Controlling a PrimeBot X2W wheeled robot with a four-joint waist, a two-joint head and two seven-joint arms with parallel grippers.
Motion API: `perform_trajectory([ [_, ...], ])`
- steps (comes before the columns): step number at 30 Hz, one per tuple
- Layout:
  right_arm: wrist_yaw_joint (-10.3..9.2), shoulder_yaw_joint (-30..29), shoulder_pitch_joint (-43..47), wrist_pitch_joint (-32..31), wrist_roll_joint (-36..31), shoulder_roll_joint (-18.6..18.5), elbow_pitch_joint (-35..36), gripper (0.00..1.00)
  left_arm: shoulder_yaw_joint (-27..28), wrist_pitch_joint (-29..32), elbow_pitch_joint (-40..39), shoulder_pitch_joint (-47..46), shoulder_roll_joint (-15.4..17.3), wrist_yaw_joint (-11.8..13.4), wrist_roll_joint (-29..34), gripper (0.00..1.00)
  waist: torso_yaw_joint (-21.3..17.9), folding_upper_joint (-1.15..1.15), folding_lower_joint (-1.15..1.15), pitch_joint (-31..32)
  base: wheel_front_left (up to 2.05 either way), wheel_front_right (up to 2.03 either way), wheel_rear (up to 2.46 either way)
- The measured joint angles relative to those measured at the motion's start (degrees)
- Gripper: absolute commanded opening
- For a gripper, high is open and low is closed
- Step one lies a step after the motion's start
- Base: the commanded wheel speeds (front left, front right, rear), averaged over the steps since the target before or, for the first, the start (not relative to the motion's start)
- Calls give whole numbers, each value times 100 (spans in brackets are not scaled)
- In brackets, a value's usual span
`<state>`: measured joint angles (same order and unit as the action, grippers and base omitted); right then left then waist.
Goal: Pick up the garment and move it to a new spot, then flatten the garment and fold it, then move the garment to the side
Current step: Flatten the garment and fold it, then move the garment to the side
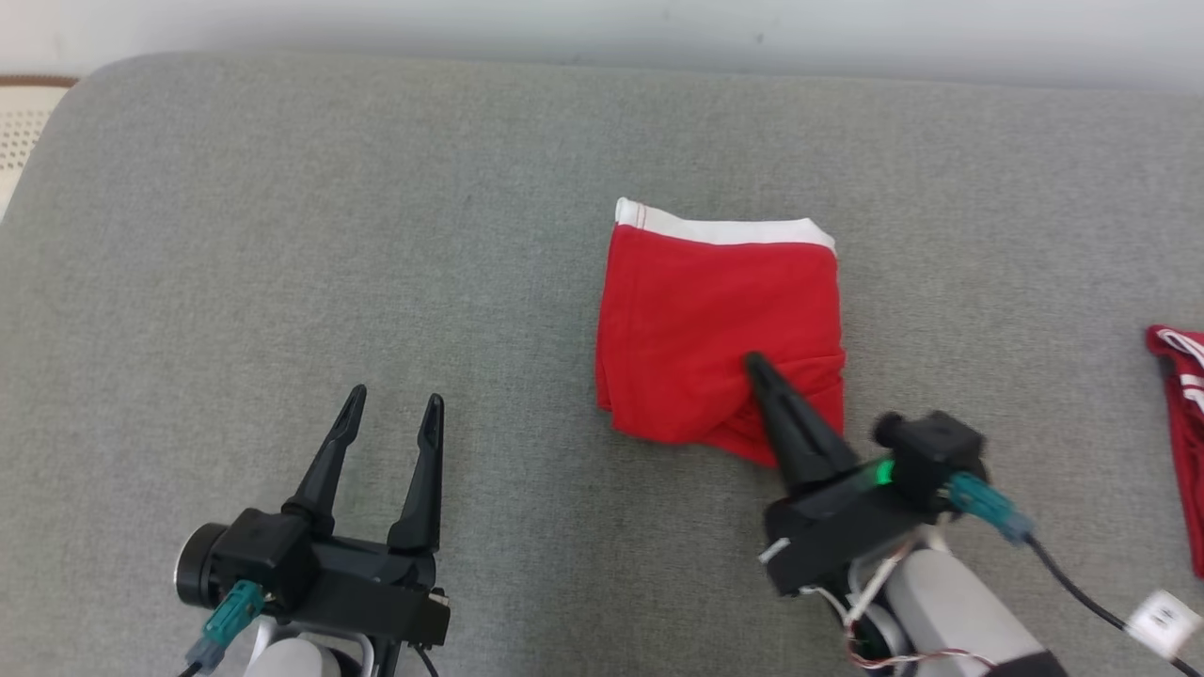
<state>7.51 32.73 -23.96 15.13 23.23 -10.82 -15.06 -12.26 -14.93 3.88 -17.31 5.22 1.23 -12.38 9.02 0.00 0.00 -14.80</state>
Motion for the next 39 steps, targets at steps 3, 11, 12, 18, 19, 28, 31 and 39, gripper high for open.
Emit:
perform_trajectory([
  [3,-1,-503,347,0,-143,-30,348,0,23,0,-12,69,43,37,24,100,-98,0,0,87,0,0,0],
  [11,-1,-1716,1008,-168,-636,3,1053,100,92,3,-78,160,172,100,32,100,-332,0,0,300,0,0,0],
  [12,0,-1807,1076,-194,-721,7,1124,100,104,8,-89,174,180,115,30,100,-355,0,0,323,0,0,0],
  [18,0,-2209,1552,-460,-988,26,1523,100,125,51,-114,241,270,142,23,100,-462,0,-1,458,0,0,0],
  [19,-1,-2249,1635,-512,-1023,25,1589,100,127,54,-118,265,281,148,22,100,-474,0,0,483,0,0,0],
  [28,-1,-2429,2154,-798,-1144,35,2012,100,144,83,-141,361,352,202,10,100,-555,-1,0,664,0,0,0],
  [31,-1,-2464,2241,-861,-1156,49,2098,100,143,102,-151,387,367,222,-2,100,-557,0,0,700,0,0,0],
  [39,-1,-2527,2313,-964,-1196,78,2220,100,148,124,-152,385,323,267,-133,100,-475,0,0,693,0,0,0],
])
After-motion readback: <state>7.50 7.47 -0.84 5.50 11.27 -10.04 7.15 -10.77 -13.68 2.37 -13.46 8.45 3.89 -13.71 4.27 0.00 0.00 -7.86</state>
